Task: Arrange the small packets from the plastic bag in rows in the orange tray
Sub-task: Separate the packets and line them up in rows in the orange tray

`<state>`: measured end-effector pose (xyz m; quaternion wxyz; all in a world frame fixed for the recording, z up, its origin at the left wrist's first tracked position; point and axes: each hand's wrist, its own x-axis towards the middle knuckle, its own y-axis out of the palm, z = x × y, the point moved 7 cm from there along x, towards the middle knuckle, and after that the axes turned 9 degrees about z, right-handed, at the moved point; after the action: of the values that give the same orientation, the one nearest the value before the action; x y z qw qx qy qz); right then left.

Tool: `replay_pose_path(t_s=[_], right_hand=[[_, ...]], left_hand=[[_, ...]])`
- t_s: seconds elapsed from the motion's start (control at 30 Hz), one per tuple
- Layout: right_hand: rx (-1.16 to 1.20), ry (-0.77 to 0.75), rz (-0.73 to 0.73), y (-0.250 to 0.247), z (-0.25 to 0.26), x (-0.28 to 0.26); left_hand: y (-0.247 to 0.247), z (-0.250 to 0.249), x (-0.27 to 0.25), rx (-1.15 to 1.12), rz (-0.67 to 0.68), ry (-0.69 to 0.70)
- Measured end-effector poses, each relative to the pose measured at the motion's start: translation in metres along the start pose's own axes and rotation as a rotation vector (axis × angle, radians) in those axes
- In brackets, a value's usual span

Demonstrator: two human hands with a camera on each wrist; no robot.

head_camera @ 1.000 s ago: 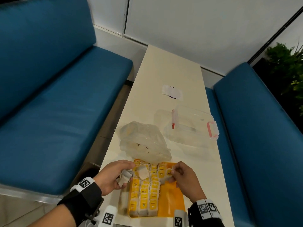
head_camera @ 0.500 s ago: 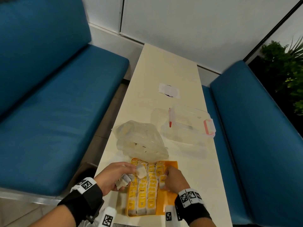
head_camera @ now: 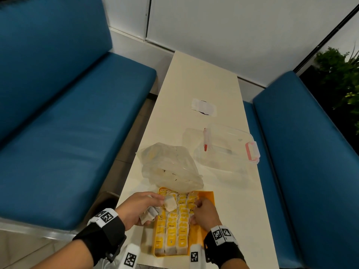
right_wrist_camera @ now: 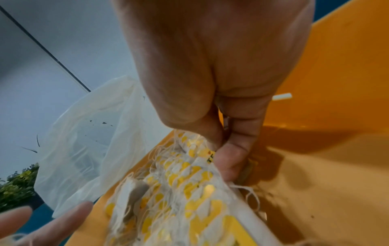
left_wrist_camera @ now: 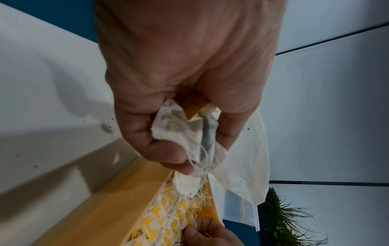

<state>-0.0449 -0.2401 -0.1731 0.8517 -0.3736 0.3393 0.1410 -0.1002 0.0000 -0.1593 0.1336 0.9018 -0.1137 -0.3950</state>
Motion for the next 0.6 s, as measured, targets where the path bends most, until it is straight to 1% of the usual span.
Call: replay_pose_path(t_s=[0.17, 0.27, 0.33, 0.37, 0.43, 0.5, 0.53, 0.6], right_hand=[[0.031, -0.016, -0.048, 0.0, 0.002, -0.003], [-0.113, -0.08, -0.126, -0.006, 0.009, -0.009], [-0.221, -0.174, -0.175, -0.009, 0.019, -0.02], [-0.263, -0.241, -0.171, -0.007, 0.027, -0.028], [-0.367, -0.382, -0.115, 0.004, 0.042, -0.04], [-0.561, -0.485, -0.051, 0.02, 0.053, -0.045], [-0.653, -0.516, -0.032, 0.027, 0.057, -0.045], [-0.751, -0.544, -0.023, 0.036, 0.063, -0.041]], left_hand=[[0.0, 0.0, 0.001, -0.004, 0.005, -0.001], [-0.001, -0.001, 0.001, -0.003, 0.008, 0.0], [-0.001, 0.0, 0.002, -0.006, 0.006, -0.004], [-0.001, 0.0, 0.002, -0.007, 0.004, -0.006], [-0.002, 0.0, 0.003, -0.006, 0.001, -0.009], [-0.002, 0.0, 0.003, -0.005, -0.001, -0.011], [-0.002, -0.001, 0.003, -0.003, -0.002, -0.011], [-0.002, -0.001, 0.004, -0.001, 0.0, -0.012]])
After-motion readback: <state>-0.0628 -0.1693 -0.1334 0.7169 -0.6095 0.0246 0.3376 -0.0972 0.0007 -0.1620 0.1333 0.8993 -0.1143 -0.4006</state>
